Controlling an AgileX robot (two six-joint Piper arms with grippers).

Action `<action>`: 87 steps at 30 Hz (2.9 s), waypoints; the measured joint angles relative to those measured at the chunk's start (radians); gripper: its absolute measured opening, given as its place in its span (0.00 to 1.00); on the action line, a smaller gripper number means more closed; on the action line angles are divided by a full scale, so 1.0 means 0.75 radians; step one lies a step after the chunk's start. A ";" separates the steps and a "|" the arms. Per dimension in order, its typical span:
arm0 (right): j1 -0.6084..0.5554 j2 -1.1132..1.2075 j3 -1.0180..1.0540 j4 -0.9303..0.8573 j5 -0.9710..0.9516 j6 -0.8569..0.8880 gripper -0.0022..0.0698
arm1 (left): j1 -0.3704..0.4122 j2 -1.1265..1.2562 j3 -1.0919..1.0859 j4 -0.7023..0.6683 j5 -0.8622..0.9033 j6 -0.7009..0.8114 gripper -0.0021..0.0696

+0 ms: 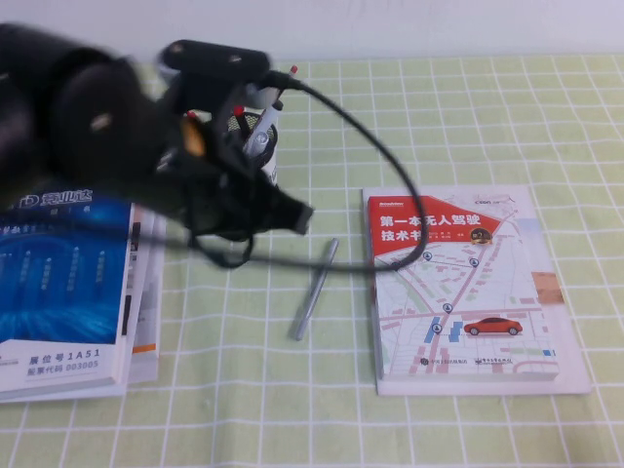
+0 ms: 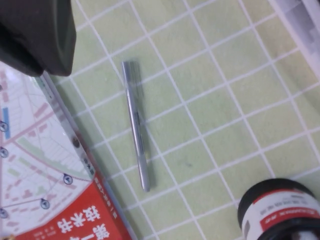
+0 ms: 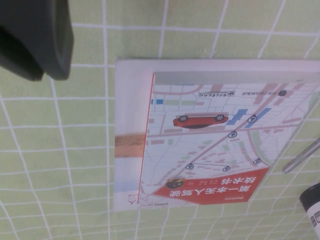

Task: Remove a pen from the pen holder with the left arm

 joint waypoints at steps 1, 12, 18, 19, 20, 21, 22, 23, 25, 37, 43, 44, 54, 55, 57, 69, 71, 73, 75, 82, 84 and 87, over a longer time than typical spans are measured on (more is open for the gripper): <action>0.000 0.000 0.000 0.000 0.000 0.000 0.01 | 0.000 -0.061 0.053 0.000 -0.023 0.000 0.03; 0.000 0.000 0.000 0.000 0.000 0.000 0.01 | -0.001 -0.626 0.574 0.025 -0.309 -0.081 0.03; 0.000 0.000 0.000 0.000 0.000 0.000 0.01 | -0.003 -0.716 0.729 0.173 -0.313 -0.097 0.03; 0.000 0.000 0.000 0.000 0.000 0.000 0.01 | -0.003 -0.714 0.735 0.198 -0.309 -0.104 0.03; 0.000 0.000 0.000 0.000 0.000 0.000 0.01 | -0.003 -0.717 0.738 0.210 -0.307 -0.112 0.03; 0.000 0.000 0.000 0.000 0.000 0.000 0.01 | -0.003 -0.717 0.739 0.216 -0.307 -0.117 0.03; 0.000 0.000 0.000 0.000 0.000 0.000 0.01 | -0.003 -0.717 0.742 0.223 -0.307 -0.123 0.03; 0.000 0.000 0.000 0.000 0.000 0.000 0.01 | -0.003 -0.717 0.742 0.228 -0.307 -0.127 0.03; 0.000 0.000 0.000 0.000 0.000 0.000 0.01 | -0.003 -0.717 0.742 0.241 -0.307 -0.127 0.03; 0.000 0.000 0.000 0.000 -0.002 0.000 0.01 | 0.081 -0.943 0.927 0.201 -0.607 -0.026 0.03; 0.000 0.000 0.000 0.000 -0.002 0.000 0.01 | 0.343 -1.317 1.204 0.035 -0.828 0.154 0.03; 0.000 0.000 0.000 0.000 -0.002 0.000 0.01 | 0.387 -1.388 1.254 0.026 -0.857 0.160 0.02; 0.000 0.000 0.000 0.000 -0.002 0.000 0.01 | 0.710 -1.840 1.557 -0.011 -0.901 0.181 0.02; 0.000 0.000 0.000 0.000 -0.002 0.000 0.01 | 0.728 -1.866 1.581 -0.011 -0.901 0.181 0.02; 0.000 0.000 0.000 0.000 -0.002 0.000 0.01 | 0.748 -1.916 1.626 -0.013 -0.901 0.181 0.02; 0.000 0.000 0.000 0.000 -0.002 0.000 0.01 | 0.760 -1.971 1.781 -0.022 -0.871 0.181 0.02; 0.000 0.000 0.000 0.000 -0.002 0.000 0.01 | 0.760 -1.971 1.781 -0.022 -0.843 0.181 0.02; 0.000 0.000 0.000 0.000 -0.002 0.000 0.01 | 0.760 -1.971 1.781 -0.016 -0.814 0.181 0.02; 0.000 0.000 0.000 0.000 -0.002 0.000 0.01 | 0.760 -1.971 1.781 0.000 -0.766 0.181 0.02; 0.000 0.000 0.000 0.000 -0.002 0.000 0.01 | 0.760 -1.972 1.781 0.024 -0.675 0.181 0.02; 0.000 0.000 0.000 0.000 -0.002 0.000 0.01 | 0.760 -1.972 1.781 0.028 -0.675 0.181 0.02; 0.000 0.000 0.000 0.000 -0.002 0.000 0.01 | 0.760 -1.972 1.781 0.028 -0.673 0.181 0.02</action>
